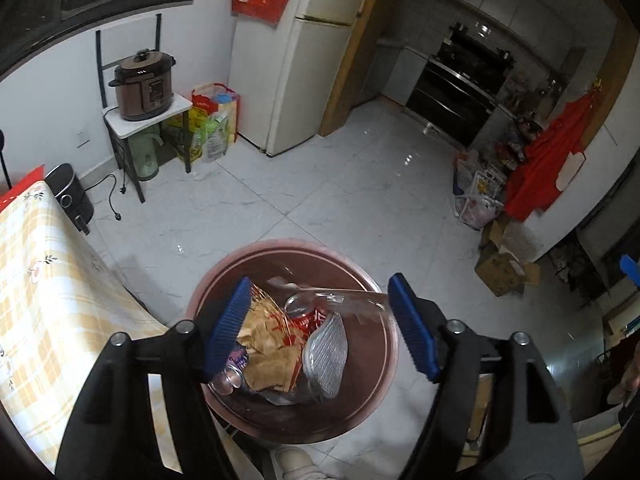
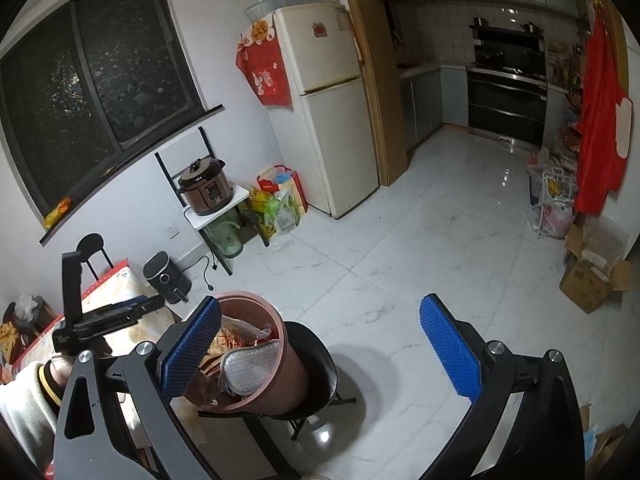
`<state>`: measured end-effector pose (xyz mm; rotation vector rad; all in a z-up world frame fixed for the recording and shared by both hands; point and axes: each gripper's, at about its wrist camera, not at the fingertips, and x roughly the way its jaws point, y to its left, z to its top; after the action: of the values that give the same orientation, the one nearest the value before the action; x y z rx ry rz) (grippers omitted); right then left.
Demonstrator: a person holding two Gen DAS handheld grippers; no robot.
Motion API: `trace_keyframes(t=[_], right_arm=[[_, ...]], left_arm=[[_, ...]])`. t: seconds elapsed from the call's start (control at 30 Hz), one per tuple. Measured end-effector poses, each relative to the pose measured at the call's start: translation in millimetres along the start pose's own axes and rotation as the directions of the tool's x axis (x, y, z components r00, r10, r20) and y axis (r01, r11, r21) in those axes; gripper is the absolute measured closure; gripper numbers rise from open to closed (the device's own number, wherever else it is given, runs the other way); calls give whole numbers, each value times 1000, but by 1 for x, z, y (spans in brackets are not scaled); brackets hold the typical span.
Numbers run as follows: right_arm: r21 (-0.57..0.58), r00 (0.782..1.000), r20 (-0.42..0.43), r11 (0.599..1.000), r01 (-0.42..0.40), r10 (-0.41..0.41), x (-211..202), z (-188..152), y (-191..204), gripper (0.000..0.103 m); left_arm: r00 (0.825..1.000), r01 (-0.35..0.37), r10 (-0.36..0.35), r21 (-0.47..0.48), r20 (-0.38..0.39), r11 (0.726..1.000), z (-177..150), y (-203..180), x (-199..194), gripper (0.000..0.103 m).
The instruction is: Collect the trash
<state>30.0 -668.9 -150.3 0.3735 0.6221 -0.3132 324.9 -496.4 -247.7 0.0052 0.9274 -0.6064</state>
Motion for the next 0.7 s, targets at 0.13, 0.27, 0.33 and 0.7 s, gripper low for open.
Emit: trace_keyframes(t=[0.13,0.27,0.33,0.7], right_arm=[[-3,1000,1,1000,-13,13,3,0,7,5],[-18,999,14,999,-33,34,-4,-2,27,5],[-26,999,24,999,-40,41,-10,-2,40,5],[-137,991,117,990,-44,60,-89,-16,141,5]], left_arm=[[999,-1,2,-10,54,1000,2,6,-32,23],[992,-15,14,10,123,1000,0,10,-81,19],[988,-19,16,13,155,1000,-3,10,-106,18],[949,-44,15,84,316,995,-34,22,-261,6]])
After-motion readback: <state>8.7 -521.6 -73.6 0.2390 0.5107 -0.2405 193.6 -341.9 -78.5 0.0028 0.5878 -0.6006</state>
